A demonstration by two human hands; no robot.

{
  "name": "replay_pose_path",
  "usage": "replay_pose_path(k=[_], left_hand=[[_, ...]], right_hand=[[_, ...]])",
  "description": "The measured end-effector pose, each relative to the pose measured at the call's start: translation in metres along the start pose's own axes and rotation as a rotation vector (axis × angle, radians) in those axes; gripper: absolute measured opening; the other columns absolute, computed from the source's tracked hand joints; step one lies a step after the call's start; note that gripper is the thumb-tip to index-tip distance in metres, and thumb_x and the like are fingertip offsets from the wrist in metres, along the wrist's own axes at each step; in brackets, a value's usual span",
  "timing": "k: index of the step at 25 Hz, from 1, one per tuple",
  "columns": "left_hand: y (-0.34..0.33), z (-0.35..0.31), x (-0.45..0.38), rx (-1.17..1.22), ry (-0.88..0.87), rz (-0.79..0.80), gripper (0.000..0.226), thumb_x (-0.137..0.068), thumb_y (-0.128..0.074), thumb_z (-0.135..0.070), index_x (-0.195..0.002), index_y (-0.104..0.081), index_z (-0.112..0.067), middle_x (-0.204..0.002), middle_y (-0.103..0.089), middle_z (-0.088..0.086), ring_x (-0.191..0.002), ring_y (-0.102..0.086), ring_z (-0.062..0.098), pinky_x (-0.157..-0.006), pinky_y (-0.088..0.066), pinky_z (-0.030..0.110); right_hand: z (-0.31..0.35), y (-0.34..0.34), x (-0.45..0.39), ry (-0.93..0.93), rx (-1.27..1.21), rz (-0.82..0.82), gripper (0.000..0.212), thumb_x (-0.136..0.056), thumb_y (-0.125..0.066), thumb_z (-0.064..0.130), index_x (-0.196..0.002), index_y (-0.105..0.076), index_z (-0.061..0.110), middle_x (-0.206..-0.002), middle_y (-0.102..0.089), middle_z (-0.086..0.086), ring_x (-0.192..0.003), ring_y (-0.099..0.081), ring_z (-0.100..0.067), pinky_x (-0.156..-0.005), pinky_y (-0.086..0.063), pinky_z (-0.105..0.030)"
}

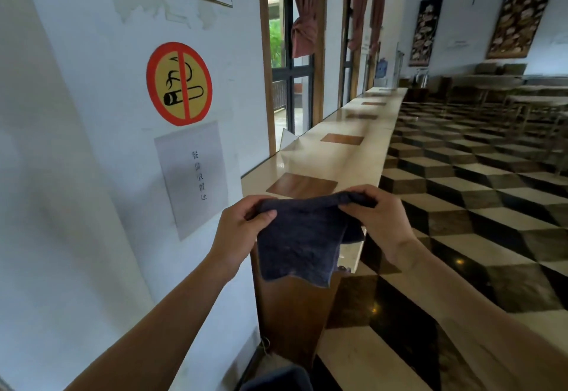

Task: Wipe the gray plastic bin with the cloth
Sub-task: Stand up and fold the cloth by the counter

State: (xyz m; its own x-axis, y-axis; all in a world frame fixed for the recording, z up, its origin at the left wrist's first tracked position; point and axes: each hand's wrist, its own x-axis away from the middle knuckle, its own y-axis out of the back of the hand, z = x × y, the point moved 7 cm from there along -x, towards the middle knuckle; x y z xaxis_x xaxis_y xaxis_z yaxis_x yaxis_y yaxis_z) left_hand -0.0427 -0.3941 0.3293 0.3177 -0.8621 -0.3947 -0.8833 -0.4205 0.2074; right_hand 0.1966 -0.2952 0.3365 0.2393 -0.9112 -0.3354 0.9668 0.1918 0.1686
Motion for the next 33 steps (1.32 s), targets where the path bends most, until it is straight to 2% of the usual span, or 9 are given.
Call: replay_pose_path(k=[5,10,12,16,19,26,29,31,33], left_hand=[[-0.048,0.012,-0.059,0.011,-0.023,-0.021,0.019,-0.090,-0.065,-0.022,-0.108,-0.070,-0.020,-0.099,-0.073,-0.007,-0.093,-0.068,0.012,-0.078,-0.057,0.026],[-0.114,0.047,-0.125,0.044,0.008,0.003,0.017,-0.091,-0.063,-0.030,-0.086,-0.067,-0.046,-0.087,-0.070,-0.021,-0.085,-0.065,-0.001,-0.062,-0.051,0.011],[-0.138,0.068,-0.156,0.034,0.053,-0.022,0.012,-0.090,-0.063,-0.032,-0.085,-0.066,-0.043,-0.086,-0.070,-0.018,-0.083,-0.065,-0.001,-0.060,-0.050,0.011],[-0.187,0.111,-0.218,-0.012,0.140,-0.089,0.002,-0.088,-0.066,-0.030,-0.087,-0.065,-0.032,-0.084,-0.071,-0.012,-0.075,-0.066,-0.002,-0.059,-0.049,0.013],[-0.215,0.148,-0.254,-0.056,0.201,-0.117,0.003,-0.086,-0.067,-0.031,-0.085,-0.064,-0.033,-0.079,-0.071,-0.014,-0.074,-0.065,-0.003,-0.058,-0.048,0.012],[-0.243,0.259,-0.294,-0.110,0.432,-0.144,0.018,-0.084,-0.063,-0.046,-0.084,-0.064,-0.028,-0.084,-0.070,-0.007,-0.076,-0.066,0.008,-0.060,-0.047,0.023],[-0.256,0.319,-0.298,-0.040,0.575,-0.183,0.020,-0.085,-0.065,-0.042,-0.079,-0.063,-0.024,-0.079,-0.070,-0.001,-0.074,-0.067,0.019,-0.058,-0.049,0.029],[-0.265,0.361,-0.297,0.029,0.698,-0.193,0.021,-0.085,-0.068,-0.038,-0.079,-0.064,-0.019,-0.076,-0.070,0.002,-0.071,-0.067,0.022,-0.054,-0.049,0.030],[-0.273,0.402,-0.295,0.101,0.833,-0.191,0.022,-0.085,-0.069,-0.034,-0.078,-0.063,-0.013,-0.078,-0.070,0.008,-0.072,-0.067,0.027,-0.060,-0.056,0.039]], right_hand=[[-0.016,0.037,-0.045,0.004,0.024,-0.140,0.017,-0.085,-0.074,0.017,-0.100,-0.071,0.024,-0.097,-0.071,0.003,-0.095,-0.066,-0.017,-0.082,-0.057,-0.038],[-0.085,0.062,-0.123,-0.087,-0.090,-0.153,0.013,-0.087,-0.073,0.017,-0.098,-0.070,0.024,-0.101,-0.072,-0.003,-0.098,-0.066,-0.025,-0.089,-0.056,-0.047],[-0.120,0.069,-0.160,-0.139,-0.157,-0.139,0.011,-0.087,-0.073,0.017,-0.096,-0.072,0.023,-0.097,-0.074,-0.004,-0.096,-0.068,-0.027,-0.086,-0.058,-0.049],[-0.187,0.087,-0.231,-0.238,-0.219,-0.086,0.007,-0.087,-0.074,0.017,-0.089,-0.073,0.024,-0.081,-0.076,0.005,-0.087,-0.071,-0.023,-0.063,-0.060,-0.031],[-0.232,0.093,-0.277,-0.325,-0.222,-0.018,0.006,-0.087,-0.074,0.017,-0.086,-0.073,0.023,-0.079,-0.076,0.002,-0.083,-0.072,-0.022,-0.058,-0.058,-0.027],[-0.330,0.078,-0.321,-0.455,-0.074,0.010,0.014,-0.085,-0.075,0.035,-0.074,-0.074,0.025,-0.091,-0.074,-0.020,-0.091,-0.069,-0.040,-0.080,-0.057,-0.056],[-0.379,0.064,-0.328,-0.577,-0.066,-0.024,0.017,-0.086,-0.075,0.033,-0.073,-0.074,0.022,-0.076,-0.075,-0.009,-0.078,-0.070,-0.033,-0.066,-0.061,-0.043],[-0.414,0.052,-0.332,-0.655,-0.038,-0.045,0.018,-0.086,-0.074,0.034,-0.076,-0.075,0.019,-0.061,-0.069,0.002,-0.059,-0.064,-0.022,-0.047,-0.051,-0.028],[-0.448,0.040,-0.336,-0.733,0.008,-0.040,0.019,-0.086,-0.074,0.033,-0.079,-0.073,0.015,-0.062,-0.064,0.000,-0.054,-0.058,-0.019,-0.043,-0.044,-0.025]])
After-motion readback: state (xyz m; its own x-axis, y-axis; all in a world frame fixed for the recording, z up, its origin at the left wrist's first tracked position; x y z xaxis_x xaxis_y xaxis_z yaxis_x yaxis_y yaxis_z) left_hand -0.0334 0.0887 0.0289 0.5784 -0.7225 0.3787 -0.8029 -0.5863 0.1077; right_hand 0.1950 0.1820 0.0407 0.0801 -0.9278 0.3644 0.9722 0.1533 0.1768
